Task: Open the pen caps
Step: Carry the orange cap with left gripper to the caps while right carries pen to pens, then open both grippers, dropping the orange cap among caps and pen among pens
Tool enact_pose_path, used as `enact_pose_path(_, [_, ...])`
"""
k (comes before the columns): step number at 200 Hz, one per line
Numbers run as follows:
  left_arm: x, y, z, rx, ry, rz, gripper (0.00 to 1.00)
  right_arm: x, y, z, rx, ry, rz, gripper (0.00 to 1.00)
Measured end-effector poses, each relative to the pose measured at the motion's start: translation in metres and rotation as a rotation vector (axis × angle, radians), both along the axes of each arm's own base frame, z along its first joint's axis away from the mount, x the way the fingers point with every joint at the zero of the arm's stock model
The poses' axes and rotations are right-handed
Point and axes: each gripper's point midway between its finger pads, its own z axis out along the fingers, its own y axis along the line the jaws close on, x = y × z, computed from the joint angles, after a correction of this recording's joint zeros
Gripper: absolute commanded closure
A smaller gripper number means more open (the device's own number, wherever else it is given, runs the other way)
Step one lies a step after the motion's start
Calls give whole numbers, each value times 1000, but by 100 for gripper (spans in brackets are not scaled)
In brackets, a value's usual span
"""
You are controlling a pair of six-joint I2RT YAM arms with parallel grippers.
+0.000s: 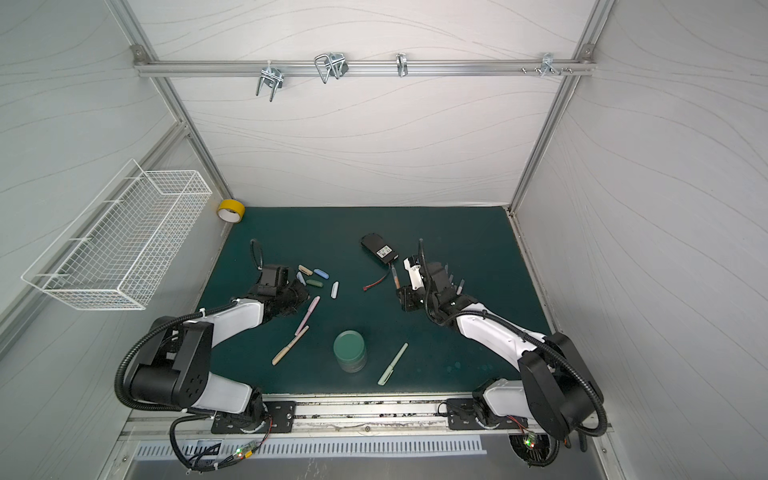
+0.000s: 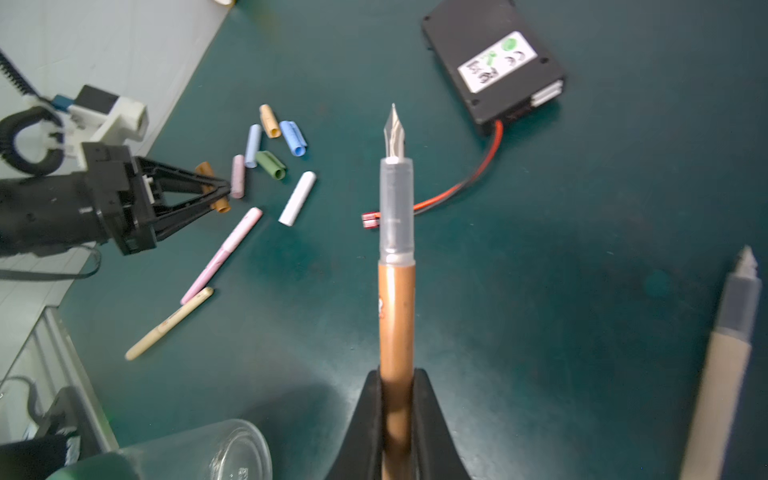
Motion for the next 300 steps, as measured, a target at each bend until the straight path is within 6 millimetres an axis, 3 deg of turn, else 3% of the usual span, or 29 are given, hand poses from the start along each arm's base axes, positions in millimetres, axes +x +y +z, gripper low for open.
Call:
enact_pose_path(39, [2, -2, -7, -5, 24, -20, 100, 9, -22, -11, 11, 51, -91, 100])
enact_pose_path(67, [3, -3, -7, -3, 22, -29, 86, 11, -28, -17, 13, 77, -122, 100])
enact_pose_path(85, [5, -3, -5, 0, 16, -34, 82, 13, -33, -23, 2, 97, -154, 100])
enact_pose_path(141, [4, -3, -6, 10, 24, -46, 73, 22, -64, -67, -103, 217, -294, 100])
enact_pose_path(189, [4, -3, -5, 13, 32, -48, 71, 29, -74, -93, -168, 297, -334, 99])
enact_pose_path(245, [2, -1, -3, 27, 35, -50, 66, 38, -78, -95, -191, 298, -357, 82])
enact_pose_path(273, [4, 1, 12, 33, -7, -47, 63, 39, -79, -95, -199, 293, -362, 77])
enact_pose_path(300, [7, 0, 32, 44, -68, -50, 58, 36, -80, -89, -190, 273, -351, 66])
